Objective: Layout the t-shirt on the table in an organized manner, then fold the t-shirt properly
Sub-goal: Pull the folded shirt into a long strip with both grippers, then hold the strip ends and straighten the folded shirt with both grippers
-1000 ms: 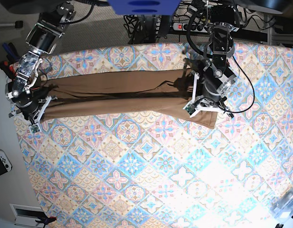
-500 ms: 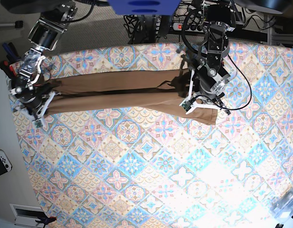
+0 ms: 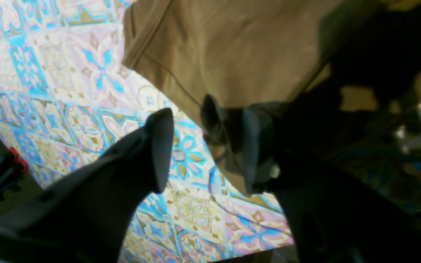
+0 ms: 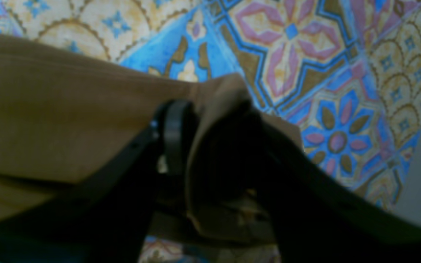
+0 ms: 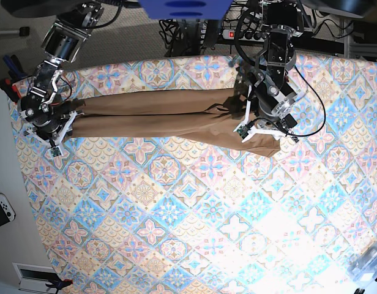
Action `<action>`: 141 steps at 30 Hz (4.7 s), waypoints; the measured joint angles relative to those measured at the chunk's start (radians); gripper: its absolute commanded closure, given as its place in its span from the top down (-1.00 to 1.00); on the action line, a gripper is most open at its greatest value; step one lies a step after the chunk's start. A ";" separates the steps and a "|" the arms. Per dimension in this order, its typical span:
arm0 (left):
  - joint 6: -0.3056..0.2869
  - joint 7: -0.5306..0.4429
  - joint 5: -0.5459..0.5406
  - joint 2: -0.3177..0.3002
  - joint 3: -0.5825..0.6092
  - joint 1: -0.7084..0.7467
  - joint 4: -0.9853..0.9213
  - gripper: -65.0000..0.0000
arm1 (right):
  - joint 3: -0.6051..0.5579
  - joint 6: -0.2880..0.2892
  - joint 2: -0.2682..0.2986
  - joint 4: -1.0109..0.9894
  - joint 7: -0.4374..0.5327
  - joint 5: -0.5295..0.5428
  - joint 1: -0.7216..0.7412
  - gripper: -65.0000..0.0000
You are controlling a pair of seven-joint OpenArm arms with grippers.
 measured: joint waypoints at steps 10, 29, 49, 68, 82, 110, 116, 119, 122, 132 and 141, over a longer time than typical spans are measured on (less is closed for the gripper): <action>0.000 -0.005 -0.004 0.143 -0.121 0.002 0.000 -0.06 | 0.000 0.000 0.003 0.002 0.000 -0.002 0.000 -0.14; 0.000 -0.007 -0.003 0.149 -0.207 0.002 0.000 -0.06 | 0.163 0.002 -0.003 -0.001 0.184 -0.010 0.010 -0.15; 0.000 -0.007 -0.002 0.149 -0.204 -0.021 0.002 -0.06 | 0.544 -0.008 -0.041 0.011 0.361 -0.002 0.098 -0.15; 0.000 0.000 -0.002 0.149 -0.205 -0.106 0.004 -0.06 | 0.718 -0.008 -0.100 0.045 -0.066 0.189 0.098 -0.15; 0.000 0.004 0.008 0.149 -0.209 -0.107 0.004 -0.06 | 0.720 -0.007 -0.074 -0.193 -0.119 0.241 0.112 -0.15; 0.000 0.003 0.002 0.149 -0.203 -0.106 0.004 -0.06 | 0.720 -0.011 0.028 -0.048 -0.263 0.199 0.274 -0.14; 0.000 0.002 0.002 0.149 -0.203 -0.106 0.004 -0.06 | 0.723 -0.011 0.011 -0.053 -0.413 0.189 0.269 -0.14; 0.000 0.001 0.001 0.149 -0.203 -0.106 0.004 -0.06 | 0.723 -0.011 0.020 -0.052 -0.403 0.206 0.271 -0.14; 0.000 0.000 0.001 0.149 -0.203 -0.106 0.004 -0.06 | 0.722 -0.011 0.021 -0.052 -0.404 0.317 0.269 -0.14; 0.000 0.000 0.002 0.149 -0.203 -0.106 0.004 -0.06 | 0.718 -0.010 0.024 -0.148 -0.519 0.625 0.269 -0.15; 0.000 0.000 -0.002 0.149 -0.202 -0.106 0.004 -0.06 | 0.719 -0.011 0.019 -0.288 -0.523 0.639 0.262 -0.15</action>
